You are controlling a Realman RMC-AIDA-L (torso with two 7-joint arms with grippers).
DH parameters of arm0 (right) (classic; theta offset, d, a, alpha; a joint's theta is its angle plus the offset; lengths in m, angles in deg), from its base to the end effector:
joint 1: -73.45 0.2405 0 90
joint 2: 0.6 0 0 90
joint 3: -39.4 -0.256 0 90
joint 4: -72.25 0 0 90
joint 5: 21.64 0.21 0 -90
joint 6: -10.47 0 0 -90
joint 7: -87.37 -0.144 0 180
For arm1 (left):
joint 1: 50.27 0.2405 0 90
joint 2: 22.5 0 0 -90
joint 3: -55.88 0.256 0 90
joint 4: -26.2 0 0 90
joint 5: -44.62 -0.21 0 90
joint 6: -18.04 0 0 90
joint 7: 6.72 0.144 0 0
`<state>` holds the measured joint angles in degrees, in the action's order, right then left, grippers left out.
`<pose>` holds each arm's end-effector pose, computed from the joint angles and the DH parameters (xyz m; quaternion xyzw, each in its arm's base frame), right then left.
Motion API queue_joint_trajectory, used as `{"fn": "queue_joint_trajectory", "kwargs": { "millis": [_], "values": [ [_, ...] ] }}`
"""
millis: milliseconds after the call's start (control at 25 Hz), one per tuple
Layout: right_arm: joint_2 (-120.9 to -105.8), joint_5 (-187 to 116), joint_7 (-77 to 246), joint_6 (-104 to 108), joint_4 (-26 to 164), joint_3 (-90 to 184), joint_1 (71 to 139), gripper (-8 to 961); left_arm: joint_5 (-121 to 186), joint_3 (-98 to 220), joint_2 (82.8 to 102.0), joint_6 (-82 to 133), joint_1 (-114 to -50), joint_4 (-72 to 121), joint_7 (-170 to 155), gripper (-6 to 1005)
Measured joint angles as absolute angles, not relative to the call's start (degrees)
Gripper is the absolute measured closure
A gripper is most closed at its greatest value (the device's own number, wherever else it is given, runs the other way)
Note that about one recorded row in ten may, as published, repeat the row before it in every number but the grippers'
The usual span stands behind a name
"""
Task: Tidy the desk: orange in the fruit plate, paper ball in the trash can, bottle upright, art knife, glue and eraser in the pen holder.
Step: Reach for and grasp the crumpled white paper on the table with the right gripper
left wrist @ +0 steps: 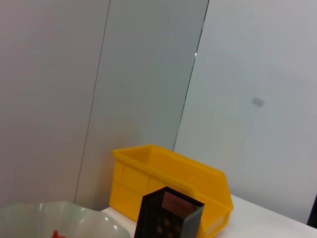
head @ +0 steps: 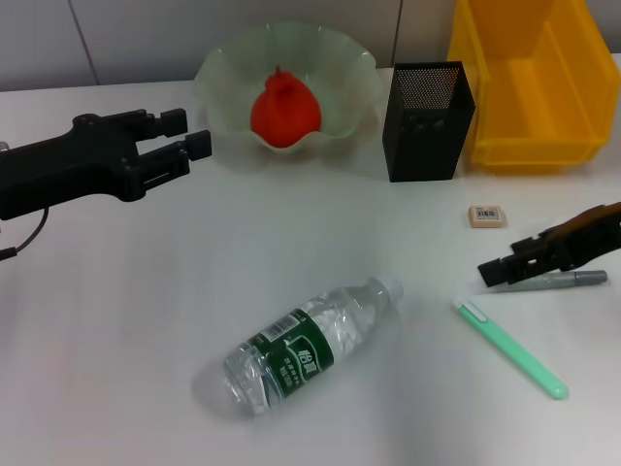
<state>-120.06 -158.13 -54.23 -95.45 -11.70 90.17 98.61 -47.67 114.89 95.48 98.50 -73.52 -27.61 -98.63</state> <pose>0.2285 0.3100 0.0799 -0.8715 0.4718 -0.0044 0.1339 -0.2206 0.3473 0.0303 -0.9128 -0.2123 -0.3000 0.1781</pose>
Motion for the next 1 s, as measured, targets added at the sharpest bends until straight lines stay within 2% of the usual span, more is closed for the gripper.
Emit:
{"fn": "queue_joint_trajectory", "kwargs": {
  "millis": [400, 1000],
  "values": [
    [-119.96, -166.2, -62.7, -88.3, -11.9, 94.4, 99.6, 195, -47.7, 114.9, 95.53, 97.8, -72.7, -27.5, -98.3, 531],
    [-119.82, -185.3, -72.5, -84.2, -11.7, 101.6, 104.8, 195, -47.7, 114.9, 95.63, 95.6, -71.5, -27.5, -96.4, 532]
  ]
}}
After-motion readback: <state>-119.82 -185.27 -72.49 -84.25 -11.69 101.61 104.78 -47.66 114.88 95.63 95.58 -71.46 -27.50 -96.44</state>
